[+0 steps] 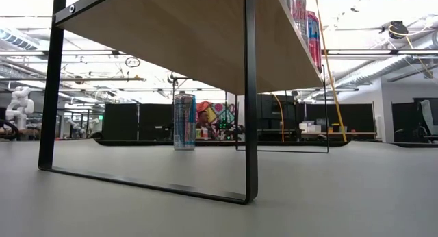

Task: Place canned beverage on shelf
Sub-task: Put the blue soda can on the shelf

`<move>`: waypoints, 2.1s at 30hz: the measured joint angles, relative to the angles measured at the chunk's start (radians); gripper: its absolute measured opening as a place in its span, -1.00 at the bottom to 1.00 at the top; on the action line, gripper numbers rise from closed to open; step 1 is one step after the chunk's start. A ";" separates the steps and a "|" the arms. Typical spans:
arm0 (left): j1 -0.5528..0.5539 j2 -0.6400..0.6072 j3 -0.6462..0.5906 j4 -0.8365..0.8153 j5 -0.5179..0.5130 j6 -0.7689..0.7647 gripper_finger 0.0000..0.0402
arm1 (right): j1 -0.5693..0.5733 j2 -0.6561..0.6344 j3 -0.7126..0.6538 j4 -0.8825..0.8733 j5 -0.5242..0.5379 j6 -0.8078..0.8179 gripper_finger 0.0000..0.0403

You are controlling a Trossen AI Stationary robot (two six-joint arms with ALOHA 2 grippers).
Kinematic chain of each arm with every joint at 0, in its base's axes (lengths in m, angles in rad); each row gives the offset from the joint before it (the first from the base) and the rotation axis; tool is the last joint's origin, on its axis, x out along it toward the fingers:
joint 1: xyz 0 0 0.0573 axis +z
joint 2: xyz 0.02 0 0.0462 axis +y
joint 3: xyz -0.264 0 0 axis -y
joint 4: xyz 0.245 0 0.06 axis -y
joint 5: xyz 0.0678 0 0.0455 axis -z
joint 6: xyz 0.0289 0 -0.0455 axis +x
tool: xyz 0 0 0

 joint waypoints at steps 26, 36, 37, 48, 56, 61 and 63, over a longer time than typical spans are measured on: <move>0.077 0.000 0.000 -0.013 -0.111 -0.078 -0.60 | -0.028 -0.056 0.000 -0.077 0.043 -0.297 -1.00; 0.157 0.043 0.002 -0.031 -0.214 0.071 -0.09 | -0.028 -0.078 0.000 -0.109 0.044 -0.242 -1.00; 0.179 0.055 0.002 -0.038 -0.212 0.097 -0.01 | -0.028 -0.080 0.000 -0.109 0.043 -0.230 -1.00; 0.355 0.166 0.001 -0.056 -0.197 0.256 0.40 | -0.028 -0.089 0.000 -0.107 0.040 -0.112 -1.00; 0.388 0.171 0.007 -0.059 -0.184 0.236 0.40 | -0.028 -0.083 0.000 -0.108 0.040 0.001 -1.00; 0.449 0.228 0.008 -0.048 -0.051 0.241 0.50 | -0.028 -0.083 0.000 -0.107 0.039 0.050 -1.00; 0.466 0.260 0.008 -0.038 -0.005 0.269 0.61 | -0.028 -0.083 0.000 -0.105 0.039 0.073 -1.00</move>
